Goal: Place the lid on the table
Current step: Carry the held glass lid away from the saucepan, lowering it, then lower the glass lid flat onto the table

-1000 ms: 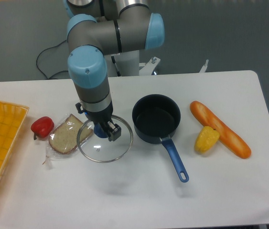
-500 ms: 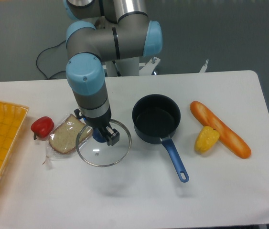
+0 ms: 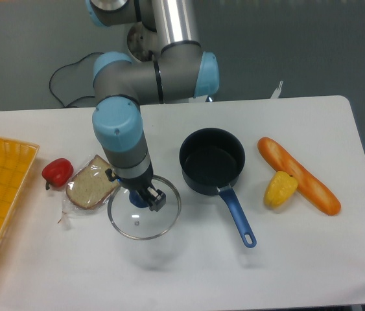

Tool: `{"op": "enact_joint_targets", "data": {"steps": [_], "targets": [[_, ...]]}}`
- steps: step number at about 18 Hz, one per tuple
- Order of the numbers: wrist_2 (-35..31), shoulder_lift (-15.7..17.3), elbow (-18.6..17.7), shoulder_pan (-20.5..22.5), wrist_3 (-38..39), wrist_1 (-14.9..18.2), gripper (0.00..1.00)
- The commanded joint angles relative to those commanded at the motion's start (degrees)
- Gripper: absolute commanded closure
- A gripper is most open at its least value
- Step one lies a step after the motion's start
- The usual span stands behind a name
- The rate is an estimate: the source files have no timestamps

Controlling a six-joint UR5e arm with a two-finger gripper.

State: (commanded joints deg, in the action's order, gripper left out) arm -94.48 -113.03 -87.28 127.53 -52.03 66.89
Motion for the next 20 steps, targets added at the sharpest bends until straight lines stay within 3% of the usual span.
{"op": "enact_joint_targets", "data": {"steps": [8, 11, 20], "targets": [[-0.1, -3.6, 0.5, 0.0, 0.2, -0.3, 0.40], [-0.2, -5.5, 0.5, 0.2, 0.6, -2.5, 0.40], [1.1, -8.0, 0.6, 1.0, 3.5, -2.7, 0.40]]}}
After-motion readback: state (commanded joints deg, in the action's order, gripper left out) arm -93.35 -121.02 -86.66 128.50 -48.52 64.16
